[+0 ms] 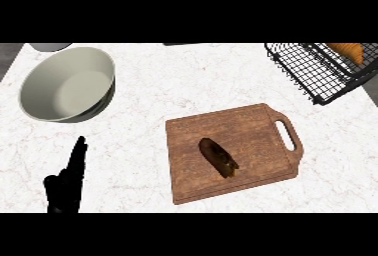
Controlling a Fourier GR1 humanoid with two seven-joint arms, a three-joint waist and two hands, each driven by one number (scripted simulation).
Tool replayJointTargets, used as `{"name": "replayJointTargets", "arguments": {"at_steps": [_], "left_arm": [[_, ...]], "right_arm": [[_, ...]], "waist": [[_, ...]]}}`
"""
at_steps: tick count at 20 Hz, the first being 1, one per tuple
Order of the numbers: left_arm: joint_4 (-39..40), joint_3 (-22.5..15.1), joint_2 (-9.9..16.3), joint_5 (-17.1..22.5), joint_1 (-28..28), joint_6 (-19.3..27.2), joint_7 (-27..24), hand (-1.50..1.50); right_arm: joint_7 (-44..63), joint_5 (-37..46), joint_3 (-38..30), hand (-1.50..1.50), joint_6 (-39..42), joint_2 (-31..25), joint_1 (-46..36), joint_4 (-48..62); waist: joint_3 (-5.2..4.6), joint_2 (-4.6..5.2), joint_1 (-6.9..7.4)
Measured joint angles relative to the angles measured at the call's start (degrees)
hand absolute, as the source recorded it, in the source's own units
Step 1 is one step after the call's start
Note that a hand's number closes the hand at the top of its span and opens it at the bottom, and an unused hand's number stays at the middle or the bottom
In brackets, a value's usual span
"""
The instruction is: Pick the croissant from the cutting board and place it in the tiered basket
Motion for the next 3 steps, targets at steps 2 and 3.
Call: {"name": "replayJointTargets", "arguments": {"at_steps": [2,3], "left_arm": [[-0.14,0.21,0.05,0.03,0.51,0.06,-0.34,0.00],[-0.25,0.37,0.02,0.07,0.74,0.18,-0.51,0.00]], "right_arm": [[1.23,-2.67,-2.41,-1.50,3.90,0.41,4.01,-5.36],[1.36,-4.26,-3.79,-1.50,5.78,0.96,6.15,-8.10]], "waist": [[-0.02,-0.06,-0.49],[-0.01,-0.07,-0.69]]}}
